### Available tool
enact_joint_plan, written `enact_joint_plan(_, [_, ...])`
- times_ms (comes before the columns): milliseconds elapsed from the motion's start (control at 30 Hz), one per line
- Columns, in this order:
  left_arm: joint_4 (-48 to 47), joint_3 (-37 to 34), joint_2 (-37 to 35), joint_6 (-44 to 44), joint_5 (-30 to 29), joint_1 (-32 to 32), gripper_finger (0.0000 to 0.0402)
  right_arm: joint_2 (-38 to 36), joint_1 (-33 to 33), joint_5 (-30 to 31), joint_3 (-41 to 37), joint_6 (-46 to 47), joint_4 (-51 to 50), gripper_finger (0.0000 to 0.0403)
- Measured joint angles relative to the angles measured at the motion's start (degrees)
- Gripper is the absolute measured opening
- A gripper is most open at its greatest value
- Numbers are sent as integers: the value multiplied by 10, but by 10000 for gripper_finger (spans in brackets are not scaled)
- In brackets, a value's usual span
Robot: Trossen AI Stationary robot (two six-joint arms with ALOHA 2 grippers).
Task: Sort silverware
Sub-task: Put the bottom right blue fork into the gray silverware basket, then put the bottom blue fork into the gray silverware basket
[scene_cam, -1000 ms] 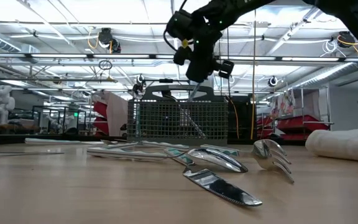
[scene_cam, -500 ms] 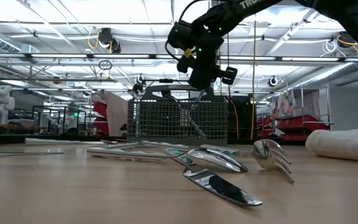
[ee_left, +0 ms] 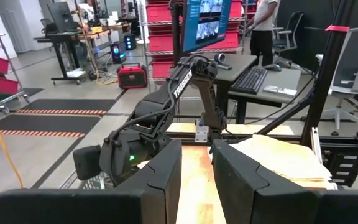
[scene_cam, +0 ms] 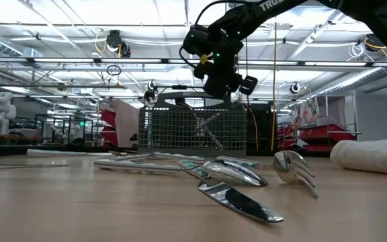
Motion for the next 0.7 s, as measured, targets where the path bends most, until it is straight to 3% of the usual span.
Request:
enact_joint_plan(233, [0, 0, 0, 2, 0, 0, 95, 0, 5, 6, 0, 33, 12, 105])
enact_joint_plan(467, [0, 0, 0, 0, 0, 0, 95, -7, 13, 85, 11, 93, 57, 105])
enact_joint_plan(700, [0, 0, 0, -58, -3, 0, 95, -54, 40, 83, 52, 323, 57, 105])
